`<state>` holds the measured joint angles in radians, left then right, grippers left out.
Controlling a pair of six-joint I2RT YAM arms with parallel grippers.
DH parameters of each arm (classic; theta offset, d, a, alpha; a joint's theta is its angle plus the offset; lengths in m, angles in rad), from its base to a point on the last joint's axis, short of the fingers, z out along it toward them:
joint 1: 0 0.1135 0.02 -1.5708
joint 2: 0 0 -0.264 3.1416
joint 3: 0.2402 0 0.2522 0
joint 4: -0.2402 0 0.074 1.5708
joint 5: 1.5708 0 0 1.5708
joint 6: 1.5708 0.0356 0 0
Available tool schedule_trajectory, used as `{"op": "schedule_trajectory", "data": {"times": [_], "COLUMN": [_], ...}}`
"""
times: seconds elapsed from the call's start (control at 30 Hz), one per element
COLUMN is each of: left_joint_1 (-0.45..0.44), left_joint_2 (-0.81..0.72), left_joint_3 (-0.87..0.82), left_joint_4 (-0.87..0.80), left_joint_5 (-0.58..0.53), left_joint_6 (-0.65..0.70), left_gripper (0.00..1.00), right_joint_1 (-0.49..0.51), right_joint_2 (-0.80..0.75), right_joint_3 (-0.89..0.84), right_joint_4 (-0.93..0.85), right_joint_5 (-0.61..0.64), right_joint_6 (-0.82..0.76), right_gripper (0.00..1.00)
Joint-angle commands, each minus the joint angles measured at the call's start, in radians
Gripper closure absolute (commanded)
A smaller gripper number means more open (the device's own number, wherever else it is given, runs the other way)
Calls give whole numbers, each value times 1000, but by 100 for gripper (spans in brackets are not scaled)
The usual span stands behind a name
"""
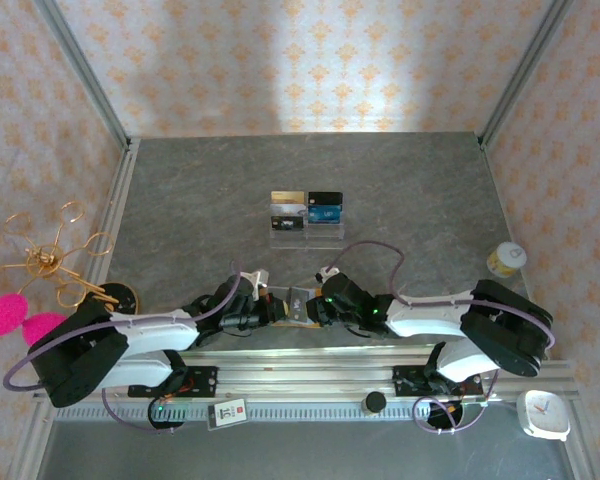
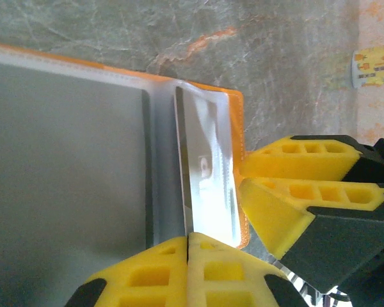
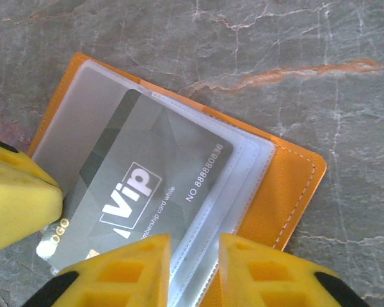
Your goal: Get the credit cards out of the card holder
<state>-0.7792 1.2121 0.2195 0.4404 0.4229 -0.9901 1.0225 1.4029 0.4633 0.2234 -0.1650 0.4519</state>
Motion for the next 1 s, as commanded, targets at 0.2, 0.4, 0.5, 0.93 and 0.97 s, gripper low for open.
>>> {"op": "schedule_trajectory", "data": {"times": [0.2, 0.4, 0.5, 0.93, 0.97], "left_joint_1": [-2, 33, 43, 0, 0], "left_joint_2": [-53, -96, -107, 28, 36], "left_joint_3": [-27, -72, -82, 52, 60], "left_joint_4": [29, 15, 17, -51, -69], "left_joint_5": [4, 10, 11, -4, -12], "left_joint_6": [17, 16, 17, 95, 98], "left_gripper": [100, 100, 100, 67, 66], "right_joint_1": [4, 5, 4, 27, 29], "right_joint_2": [95, 105, 99, 128, 128], "right_joint_3": [39, 25, 22, 45, 44], "right_joint_4": [-55, -109, -119, -64, -63], "right_joint_5": [65, 148, 160, 86, 87], "right_joint_6": [1, 34, 41, 14, 17], "right_gripper": [73, 76, 76, 79, 79]}}
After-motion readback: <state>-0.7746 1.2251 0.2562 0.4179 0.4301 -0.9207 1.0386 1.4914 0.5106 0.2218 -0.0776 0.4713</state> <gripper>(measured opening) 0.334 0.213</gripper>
